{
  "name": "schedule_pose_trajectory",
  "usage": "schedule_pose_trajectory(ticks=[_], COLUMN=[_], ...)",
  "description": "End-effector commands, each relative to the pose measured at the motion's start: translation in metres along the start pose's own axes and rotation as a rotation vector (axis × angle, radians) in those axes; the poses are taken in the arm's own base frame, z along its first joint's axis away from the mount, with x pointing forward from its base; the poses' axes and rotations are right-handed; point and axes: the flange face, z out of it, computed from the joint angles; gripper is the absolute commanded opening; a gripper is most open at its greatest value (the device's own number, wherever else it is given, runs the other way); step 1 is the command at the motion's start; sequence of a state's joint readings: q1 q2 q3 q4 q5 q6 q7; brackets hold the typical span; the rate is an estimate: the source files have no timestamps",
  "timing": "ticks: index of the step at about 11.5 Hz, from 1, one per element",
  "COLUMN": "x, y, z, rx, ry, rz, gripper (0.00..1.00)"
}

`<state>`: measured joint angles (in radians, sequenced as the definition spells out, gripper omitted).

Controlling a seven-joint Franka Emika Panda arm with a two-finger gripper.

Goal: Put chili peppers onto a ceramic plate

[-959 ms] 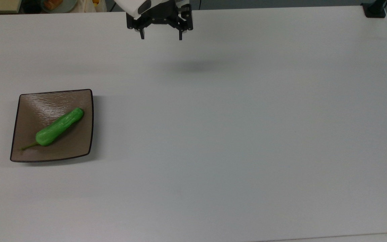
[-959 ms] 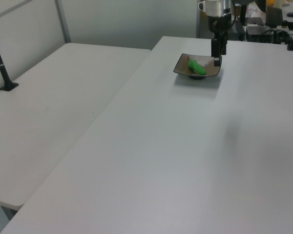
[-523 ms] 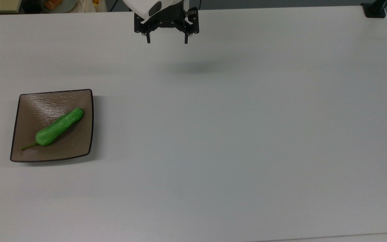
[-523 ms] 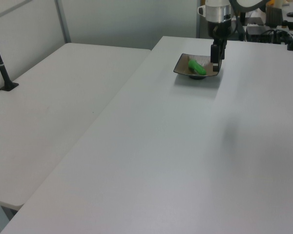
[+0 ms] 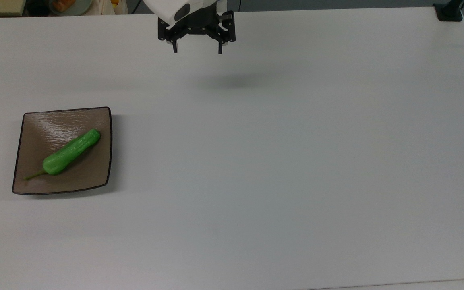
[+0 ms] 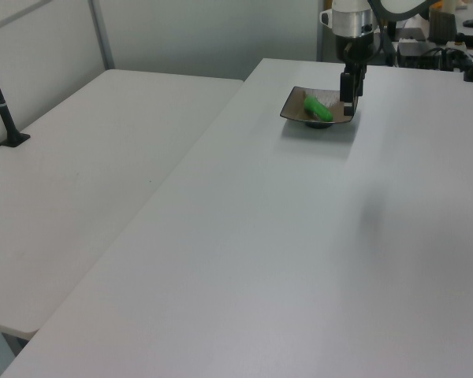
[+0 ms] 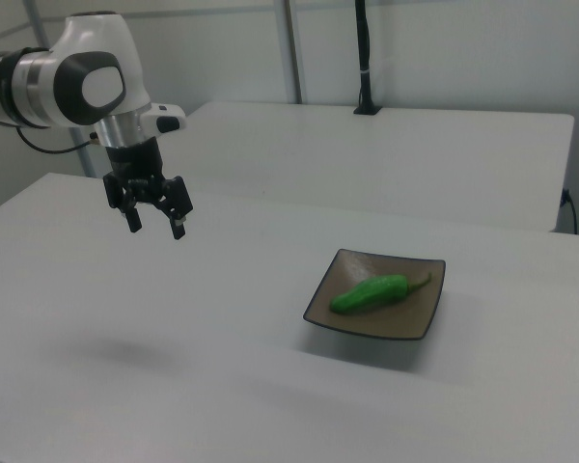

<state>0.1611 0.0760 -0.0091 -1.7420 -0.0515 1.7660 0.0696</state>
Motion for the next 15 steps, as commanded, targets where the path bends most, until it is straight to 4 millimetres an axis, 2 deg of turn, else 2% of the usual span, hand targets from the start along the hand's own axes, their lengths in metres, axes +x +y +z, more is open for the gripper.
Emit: schedule_pose_trajectory(ticks=[1, 10, 12, 15], x=[0.003, -0.001, -0.001, -0.002], y=[0.004, 0.008, 0.016, 0.011], z=[-0.009, -0.015, -0.014, -0.010], rx=[0.007, 0.009, 0.008, 0.008], ry=[0.099, 0.100, 0.090, 0.085], rz=[0.055, 0.099, 0.106, 0.095], gripper=[1.00, 1.00, 1.00, 1.00])
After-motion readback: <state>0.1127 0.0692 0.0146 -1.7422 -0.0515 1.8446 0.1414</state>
